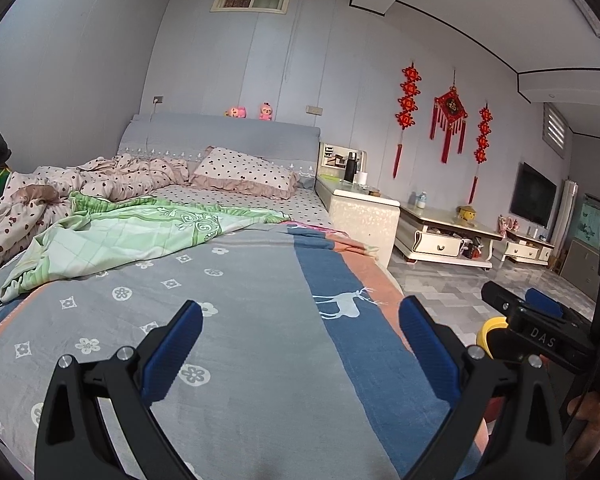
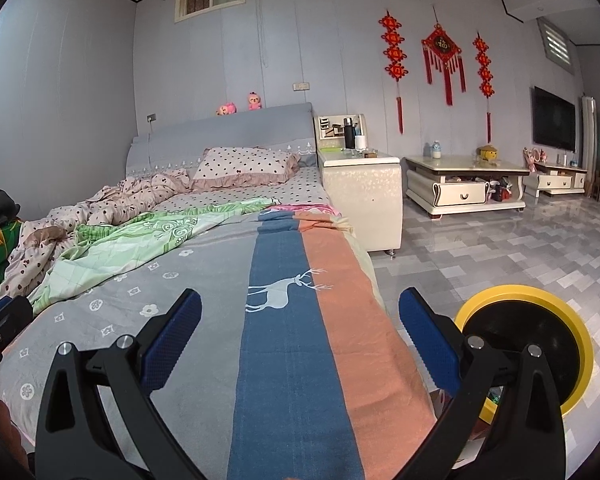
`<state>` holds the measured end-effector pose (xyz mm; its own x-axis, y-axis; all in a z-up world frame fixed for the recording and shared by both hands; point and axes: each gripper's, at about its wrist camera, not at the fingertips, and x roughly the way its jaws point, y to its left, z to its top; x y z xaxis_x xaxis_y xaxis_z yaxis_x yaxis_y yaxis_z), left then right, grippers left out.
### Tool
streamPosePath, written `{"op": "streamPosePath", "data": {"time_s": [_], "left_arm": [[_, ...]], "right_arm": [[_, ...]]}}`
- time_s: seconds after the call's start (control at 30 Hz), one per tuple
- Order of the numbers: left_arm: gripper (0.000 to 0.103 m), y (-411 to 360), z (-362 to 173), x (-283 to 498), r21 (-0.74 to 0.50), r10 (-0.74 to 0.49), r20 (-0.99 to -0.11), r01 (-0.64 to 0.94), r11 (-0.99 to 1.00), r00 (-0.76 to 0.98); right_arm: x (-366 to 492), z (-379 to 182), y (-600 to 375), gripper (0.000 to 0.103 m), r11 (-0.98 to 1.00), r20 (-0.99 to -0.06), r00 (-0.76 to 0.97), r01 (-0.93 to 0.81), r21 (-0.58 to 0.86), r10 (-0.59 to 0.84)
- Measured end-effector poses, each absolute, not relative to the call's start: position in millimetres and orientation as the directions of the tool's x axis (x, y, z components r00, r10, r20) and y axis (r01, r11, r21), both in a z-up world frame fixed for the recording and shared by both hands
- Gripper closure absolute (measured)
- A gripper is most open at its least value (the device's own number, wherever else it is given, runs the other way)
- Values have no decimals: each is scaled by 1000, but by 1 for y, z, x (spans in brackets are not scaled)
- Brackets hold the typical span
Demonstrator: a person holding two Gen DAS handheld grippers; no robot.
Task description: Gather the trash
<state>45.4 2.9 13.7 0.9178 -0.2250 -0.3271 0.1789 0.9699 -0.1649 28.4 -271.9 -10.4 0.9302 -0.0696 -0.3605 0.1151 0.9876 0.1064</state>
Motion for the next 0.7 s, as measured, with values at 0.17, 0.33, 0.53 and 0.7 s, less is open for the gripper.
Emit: {"op": "streamPosePath", "data": {"time_s": [0.17,0.33,0.53,0.7], "left_arm": [[8,3,14,45,-168,-226,-325,179,969,918],[8,3,14,45,-169,-228,-326,181,969,917],[8,1,15,46,-169,-231,-328,183,968,916],[8,2,14,47,-173,-233,-329,184,968,915]], "right_arm": [[30,-15,-271,8,986,-376,924,122,111,-72],[33,-19,-271,8,986,-389,918,126,113,-73],[35,-23,-272,8,985,-400,913,130,117,-73],[39,-24,-271,8,984,-406,911,135,119,-75]]}}
